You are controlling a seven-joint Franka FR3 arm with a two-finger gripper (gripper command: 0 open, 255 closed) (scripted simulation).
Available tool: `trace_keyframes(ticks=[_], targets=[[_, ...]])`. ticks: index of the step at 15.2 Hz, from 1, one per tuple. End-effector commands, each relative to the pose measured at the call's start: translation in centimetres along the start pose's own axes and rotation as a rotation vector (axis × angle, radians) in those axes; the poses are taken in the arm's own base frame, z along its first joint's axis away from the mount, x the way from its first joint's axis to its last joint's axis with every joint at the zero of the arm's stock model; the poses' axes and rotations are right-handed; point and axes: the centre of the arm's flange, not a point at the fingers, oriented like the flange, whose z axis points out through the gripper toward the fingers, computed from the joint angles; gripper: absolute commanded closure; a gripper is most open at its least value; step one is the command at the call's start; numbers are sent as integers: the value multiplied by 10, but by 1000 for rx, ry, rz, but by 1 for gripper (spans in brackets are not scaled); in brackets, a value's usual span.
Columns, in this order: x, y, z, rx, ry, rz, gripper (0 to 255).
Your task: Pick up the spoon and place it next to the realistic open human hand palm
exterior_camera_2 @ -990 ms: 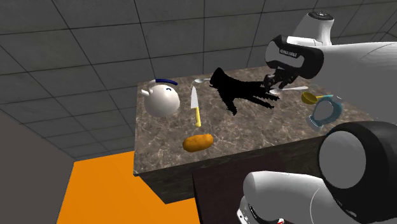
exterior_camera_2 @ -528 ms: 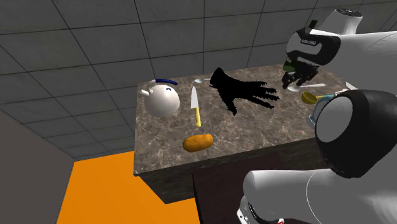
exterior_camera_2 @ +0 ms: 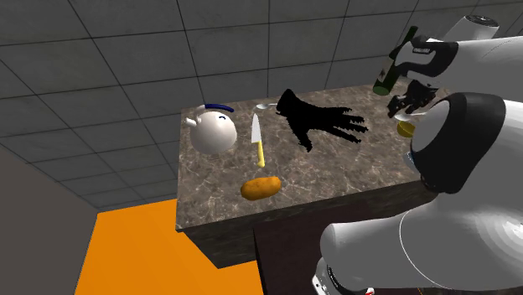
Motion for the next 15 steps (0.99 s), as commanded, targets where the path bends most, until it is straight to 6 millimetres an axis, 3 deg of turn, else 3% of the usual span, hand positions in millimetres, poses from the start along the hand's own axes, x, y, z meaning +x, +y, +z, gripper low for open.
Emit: trace_keyframes(ticks=[1,15], targets=[[-2,0,11,0,0,0,255],[-13,-2,84,0,0,0,255]])
